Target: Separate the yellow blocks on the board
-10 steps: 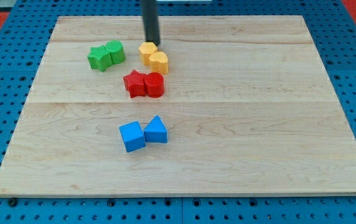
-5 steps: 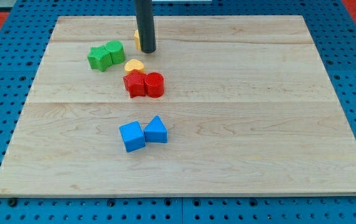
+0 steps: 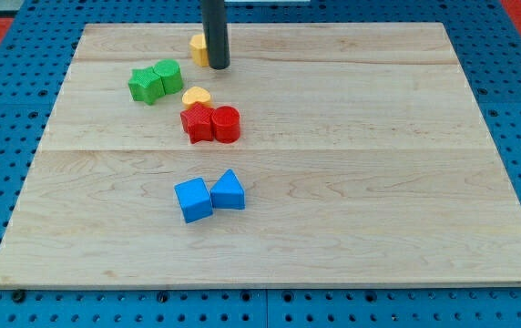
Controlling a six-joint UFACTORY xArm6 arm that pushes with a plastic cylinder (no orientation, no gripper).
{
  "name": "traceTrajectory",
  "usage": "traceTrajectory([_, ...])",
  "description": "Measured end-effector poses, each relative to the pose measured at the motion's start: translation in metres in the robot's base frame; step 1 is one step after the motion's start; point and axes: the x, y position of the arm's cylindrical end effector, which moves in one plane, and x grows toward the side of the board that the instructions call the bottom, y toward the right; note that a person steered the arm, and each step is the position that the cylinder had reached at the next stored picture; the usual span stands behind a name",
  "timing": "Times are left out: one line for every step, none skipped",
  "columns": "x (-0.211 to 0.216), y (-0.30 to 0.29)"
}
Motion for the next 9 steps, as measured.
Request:
traceTrajectory([0.0,0.001])
traceTrajectory([0.0,0.018])
traceTrajectory([-0.005,0.035])
traceTrajectory([-0.006,0.043])
traceTrajectory([-0.033,0.012])
traceTrajectory([-0.04,-0.004])
traceTrajectory([-0.011,-0.045])
traceTrajectory([-0.015,-0.095])
traceTrajectory([-0.015,-0.128])
